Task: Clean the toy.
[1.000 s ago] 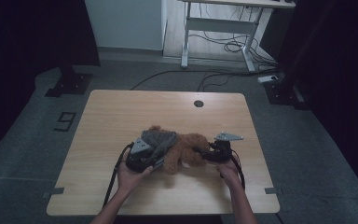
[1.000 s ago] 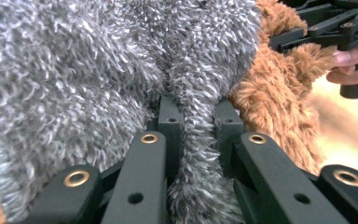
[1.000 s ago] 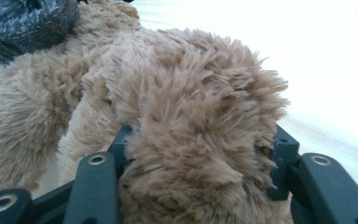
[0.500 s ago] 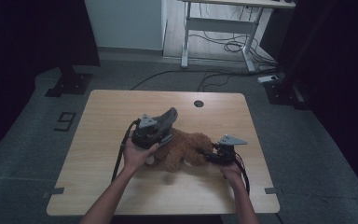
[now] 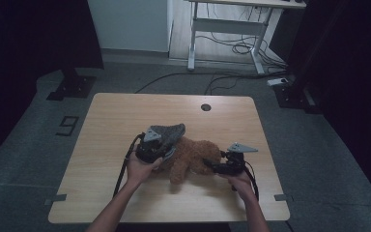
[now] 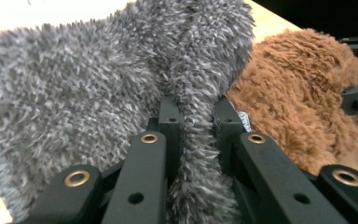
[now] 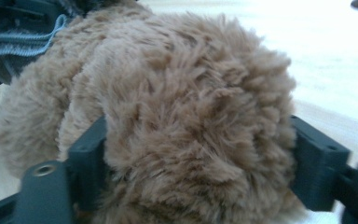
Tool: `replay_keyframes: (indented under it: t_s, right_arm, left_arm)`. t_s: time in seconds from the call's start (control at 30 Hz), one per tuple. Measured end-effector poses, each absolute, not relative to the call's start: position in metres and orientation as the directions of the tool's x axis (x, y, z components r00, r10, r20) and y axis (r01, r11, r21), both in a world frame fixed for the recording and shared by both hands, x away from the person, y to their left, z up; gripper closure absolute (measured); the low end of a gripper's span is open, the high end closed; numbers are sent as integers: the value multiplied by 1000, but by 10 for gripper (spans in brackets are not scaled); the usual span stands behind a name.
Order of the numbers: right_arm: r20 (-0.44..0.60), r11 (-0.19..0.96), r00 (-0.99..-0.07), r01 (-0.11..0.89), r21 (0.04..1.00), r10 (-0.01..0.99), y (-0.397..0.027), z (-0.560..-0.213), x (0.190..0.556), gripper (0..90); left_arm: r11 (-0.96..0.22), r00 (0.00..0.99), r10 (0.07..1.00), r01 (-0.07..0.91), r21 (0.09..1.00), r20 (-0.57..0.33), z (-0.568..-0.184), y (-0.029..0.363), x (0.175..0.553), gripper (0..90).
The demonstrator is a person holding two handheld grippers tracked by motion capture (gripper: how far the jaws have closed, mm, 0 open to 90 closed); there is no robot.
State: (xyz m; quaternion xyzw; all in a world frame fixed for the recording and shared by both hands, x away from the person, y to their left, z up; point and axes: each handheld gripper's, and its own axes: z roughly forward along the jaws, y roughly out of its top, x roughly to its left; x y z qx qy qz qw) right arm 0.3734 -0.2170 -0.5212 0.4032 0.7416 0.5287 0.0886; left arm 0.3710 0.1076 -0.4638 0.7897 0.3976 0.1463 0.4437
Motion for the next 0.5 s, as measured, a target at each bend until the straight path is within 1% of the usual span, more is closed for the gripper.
replay_keyframes:
  t_s: [0.07, 0.23, 0.27, 0.37, 0.4, 0.5]
  right_arm:
    - [287, 132, -658, 511, 850, 696, -214, -521, 367, 171]
    - [299, 125, -657, 517, 847, 691, -215, -526, 361, 179]
    - [325, 106, -638, 541, 834, 698, -216, -528, 360, 178]
    - [338, 98, -622, 558, 824, 706, -216, -528, 360, 168]
    - [349, 93, -605, 578, 811, 715, -216, -528, 361, 141]
    - [377, 73, -587, 600, 796, 716, -216, -531, 362, 133]
  left_arm:
    - [-286, 648, 752, 488, 825, -123, -467, 111, 362, 782]
    - [-289, 656, 746, 474, 832, -114, -472, 116, 348, 780]
    - [-290, 655, 747, 474, 831, -112, -473, 117, 346, 780]
    - [-289, 655, 746, 482, 827, -121, -474, 120, 343, 780]
    - [-283, 654, 745, 489, 825, -131, -474, 122, 342, 779]
    - [-276, 651, 745, 496, 823, -142, -474, 123, 341, 778]
